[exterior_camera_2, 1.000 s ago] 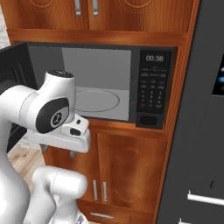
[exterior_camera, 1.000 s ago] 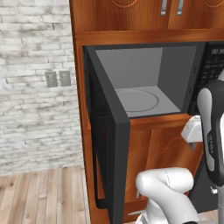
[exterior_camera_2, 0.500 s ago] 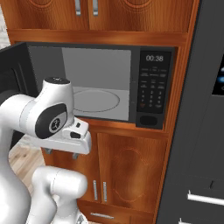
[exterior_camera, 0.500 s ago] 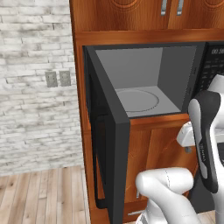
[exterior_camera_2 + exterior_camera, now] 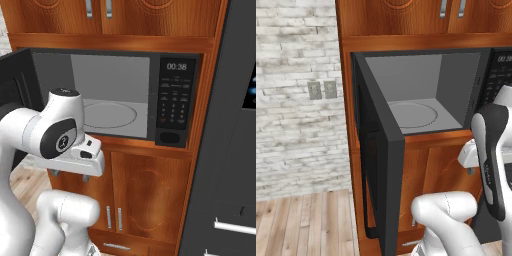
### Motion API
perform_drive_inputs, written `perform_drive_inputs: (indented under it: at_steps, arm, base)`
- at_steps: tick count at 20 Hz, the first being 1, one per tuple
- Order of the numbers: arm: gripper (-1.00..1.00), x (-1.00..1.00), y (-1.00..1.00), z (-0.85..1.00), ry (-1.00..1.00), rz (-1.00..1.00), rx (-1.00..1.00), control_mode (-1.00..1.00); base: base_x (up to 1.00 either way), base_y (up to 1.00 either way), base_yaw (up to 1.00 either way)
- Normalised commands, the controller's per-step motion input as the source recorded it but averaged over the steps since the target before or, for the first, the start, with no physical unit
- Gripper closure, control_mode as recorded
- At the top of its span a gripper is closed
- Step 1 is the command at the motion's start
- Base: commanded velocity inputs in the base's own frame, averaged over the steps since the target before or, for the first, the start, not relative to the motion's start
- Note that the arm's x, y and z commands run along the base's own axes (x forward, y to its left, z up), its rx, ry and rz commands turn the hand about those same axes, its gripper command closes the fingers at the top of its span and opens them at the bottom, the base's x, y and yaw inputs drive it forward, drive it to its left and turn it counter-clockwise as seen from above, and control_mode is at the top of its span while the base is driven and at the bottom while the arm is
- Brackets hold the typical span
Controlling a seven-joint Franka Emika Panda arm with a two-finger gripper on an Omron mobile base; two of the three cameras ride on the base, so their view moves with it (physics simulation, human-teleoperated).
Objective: Place the sponge inside the microwave to prepare for sanitizing.
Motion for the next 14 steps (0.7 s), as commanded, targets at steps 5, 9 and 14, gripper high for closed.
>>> perform_drive_inputs:
  at_steps: [5,9,14]
  arm:
    - [-1.00,0.00,0.00,0.00,0.00,0.00,0.00,1.00]
    - [-1.00,0.00,0.00,0.00,0.00,0.00,0.00,1.00]
    - [-1.00,0.00,0.00,0.00,0.00,0.00,0.00,1.00]
  base:
    - [-0.32,-0.13,-0.13]
    - [-0.71,-0.33,-0.40]
    - [-0.74,-0.56,-0.40]
